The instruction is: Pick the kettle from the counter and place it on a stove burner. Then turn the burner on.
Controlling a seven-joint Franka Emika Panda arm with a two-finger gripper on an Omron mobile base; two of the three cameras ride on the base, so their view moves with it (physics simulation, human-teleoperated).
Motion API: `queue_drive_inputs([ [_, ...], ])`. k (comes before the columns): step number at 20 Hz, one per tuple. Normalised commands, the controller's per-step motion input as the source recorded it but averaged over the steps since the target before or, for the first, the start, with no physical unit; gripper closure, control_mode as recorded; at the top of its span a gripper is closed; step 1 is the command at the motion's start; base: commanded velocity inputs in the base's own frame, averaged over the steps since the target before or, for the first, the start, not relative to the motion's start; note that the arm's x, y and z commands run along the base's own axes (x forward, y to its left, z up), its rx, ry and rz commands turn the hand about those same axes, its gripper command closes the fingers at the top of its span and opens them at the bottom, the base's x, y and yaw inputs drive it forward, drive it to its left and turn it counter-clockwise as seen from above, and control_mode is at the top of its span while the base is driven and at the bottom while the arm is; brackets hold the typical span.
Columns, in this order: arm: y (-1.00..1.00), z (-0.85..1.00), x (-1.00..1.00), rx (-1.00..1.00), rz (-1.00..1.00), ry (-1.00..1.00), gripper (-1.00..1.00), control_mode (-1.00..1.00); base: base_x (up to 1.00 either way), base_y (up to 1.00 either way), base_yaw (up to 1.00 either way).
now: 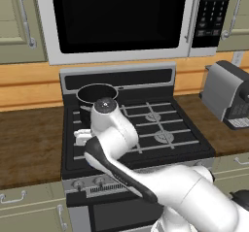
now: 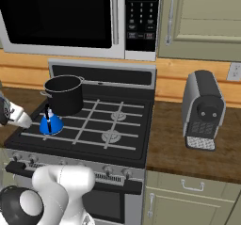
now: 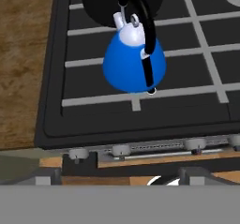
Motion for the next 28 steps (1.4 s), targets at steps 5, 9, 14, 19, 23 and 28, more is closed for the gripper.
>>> queue_drive_inputs([
  [5,0.47,-0.33,-0.28,-0.09,-0.09,-0.03,-1.00,-1.00,0.00,0.00,0.00],
  [9,0.43,-0.34,-0.02,-0.15,-0.12,-0.12,-1.00,-1.00,0.00,0.00,0.00],
  [14,0.21,-0.40,0.00,-0.15,-0.15,-0.20,-1.00,-1.00,0.00,0.00,0.00],
  [19,0.02,-0.58,0.00,-0.09,-0.06,-0.09,-1.00,-1.00,0.00,0.00,0.00],
  [23,0.00,-0.46,0.00,-0.07,0.00,0.00,-1.00,-1.00,0.00,0.00,0.00],
  [28,0.00,-0.60,0.01,-0.05,0.01,-0.04,-1.00,-1.00,0.00,0.00,0.00],
])
